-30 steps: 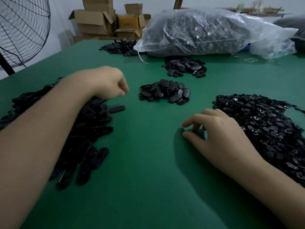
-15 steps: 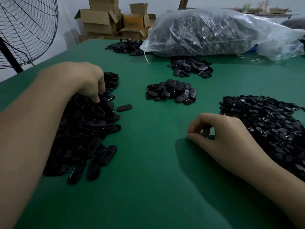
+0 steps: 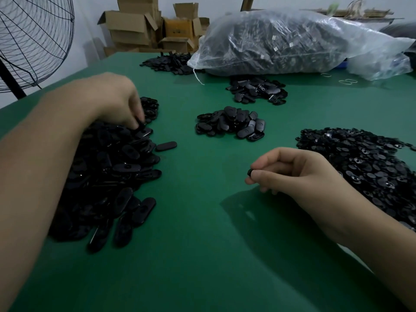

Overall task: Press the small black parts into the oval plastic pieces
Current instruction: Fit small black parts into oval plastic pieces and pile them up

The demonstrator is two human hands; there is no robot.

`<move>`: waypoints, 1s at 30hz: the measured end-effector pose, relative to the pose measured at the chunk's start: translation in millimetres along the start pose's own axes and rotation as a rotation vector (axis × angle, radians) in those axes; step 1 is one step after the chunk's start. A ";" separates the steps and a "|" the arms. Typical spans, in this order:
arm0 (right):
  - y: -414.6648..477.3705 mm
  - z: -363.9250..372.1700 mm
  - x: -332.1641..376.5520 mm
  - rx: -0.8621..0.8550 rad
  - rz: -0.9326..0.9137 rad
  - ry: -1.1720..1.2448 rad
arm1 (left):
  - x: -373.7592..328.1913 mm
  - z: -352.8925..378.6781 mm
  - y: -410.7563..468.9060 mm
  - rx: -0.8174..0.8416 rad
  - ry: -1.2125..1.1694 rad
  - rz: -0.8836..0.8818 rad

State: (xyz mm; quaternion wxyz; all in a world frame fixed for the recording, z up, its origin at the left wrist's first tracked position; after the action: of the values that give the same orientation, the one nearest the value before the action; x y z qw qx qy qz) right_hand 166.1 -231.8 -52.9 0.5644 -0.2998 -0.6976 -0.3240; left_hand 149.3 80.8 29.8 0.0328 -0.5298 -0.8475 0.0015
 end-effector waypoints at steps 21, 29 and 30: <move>-0.1 7.4 8.4 0.029 0.026 0.393 | -129.2 87.9 -116.7 0.210 -1.789 0.180; -2.0 0.2 11.9 -0.028 0.009 0.324 | -128.3 79.2 -119.0 0.091 -1.789 0.226; -2.2 -0.4 12.0 -0.035 0.007 0.309 | -128.5 78.1 -119.4 0.078 -1.790 0.230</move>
State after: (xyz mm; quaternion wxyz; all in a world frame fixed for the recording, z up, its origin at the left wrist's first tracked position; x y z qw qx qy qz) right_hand 162.4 -232.8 -41.2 0.6609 -0.2584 -0.5955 -0.3764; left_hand 93.8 -84.4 -50.5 -0.6214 -0.4102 -0.4972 0.4454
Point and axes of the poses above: each hand's wrist, its own y-axis towards the middle knuckle, its own z-axis out of the palm, x = y × z, the point moved 10 cm from there along y, towards the middle knuckle, and after that the axes turned 5 degrees about -z, right-handed, at the moved point
